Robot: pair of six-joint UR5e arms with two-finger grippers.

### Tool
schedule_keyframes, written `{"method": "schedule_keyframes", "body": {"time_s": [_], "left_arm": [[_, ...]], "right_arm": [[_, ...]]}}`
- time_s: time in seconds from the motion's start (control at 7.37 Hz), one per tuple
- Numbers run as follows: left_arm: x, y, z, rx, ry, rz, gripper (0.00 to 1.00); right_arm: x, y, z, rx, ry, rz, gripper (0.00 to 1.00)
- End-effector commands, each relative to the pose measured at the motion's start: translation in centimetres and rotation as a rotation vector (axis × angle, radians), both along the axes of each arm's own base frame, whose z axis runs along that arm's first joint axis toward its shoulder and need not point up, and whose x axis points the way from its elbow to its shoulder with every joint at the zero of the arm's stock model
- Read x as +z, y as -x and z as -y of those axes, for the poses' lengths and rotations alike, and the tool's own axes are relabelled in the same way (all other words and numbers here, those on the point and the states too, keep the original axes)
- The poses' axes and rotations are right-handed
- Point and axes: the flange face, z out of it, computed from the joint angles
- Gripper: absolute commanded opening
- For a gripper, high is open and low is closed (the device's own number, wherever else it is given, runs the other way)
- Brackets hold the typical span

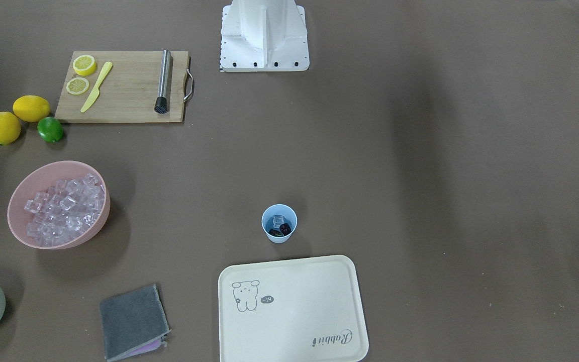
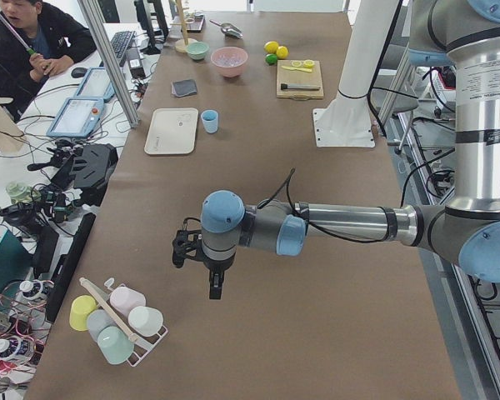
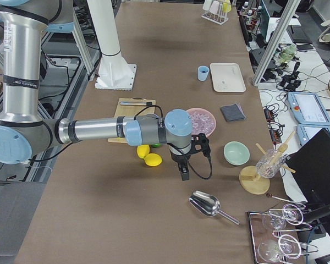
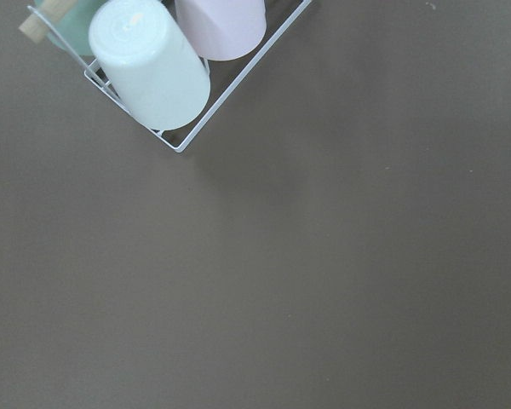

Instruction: Put ice and cherries in cup

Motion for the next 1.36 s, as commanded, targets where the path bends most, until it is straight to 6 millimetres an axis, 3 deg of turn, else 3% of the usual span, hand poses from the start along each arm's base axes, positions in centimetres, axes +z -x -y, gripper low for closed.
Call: {"method": "schedule_keyframes", "body": {"time_s": [0.0, 0.27, 0.54, 0.81, 1.22], "left_arm": [[0.6, 0.0, 0.3, -0.006, -0.03, 0.002, 0.98], [-1.0, 0.0, 0.3, -0.006, -0.064, 0.001, 0.98], [-0.9, 0.0, 0.1, -0.003, -0.05, -0.017, 0.98], [-1.2, -0.3, -1.5, 0.009, -0.046, -0.09, 0.98], [-0.9, -0.4, -1.5, 0.013, -0.003, -0.086, 0.98]], "right_arm": [[0.0, 0.0, 0.0, 0.001, 0.001, -0.001, 0.99], [-0.2, 0.0, 0.0, 0.002, -0.001, 0.001, 0.99], [0.3, 0.1, 0.0, 0.005, 0.015, 0.004, 0.99], [1.1, 0.5, 0.6, 0.005, 0.04, 0.015, 0.99], [1.0, 0.6, 0.9, 0.007, 0.04, 0.029, 0.99]]}}
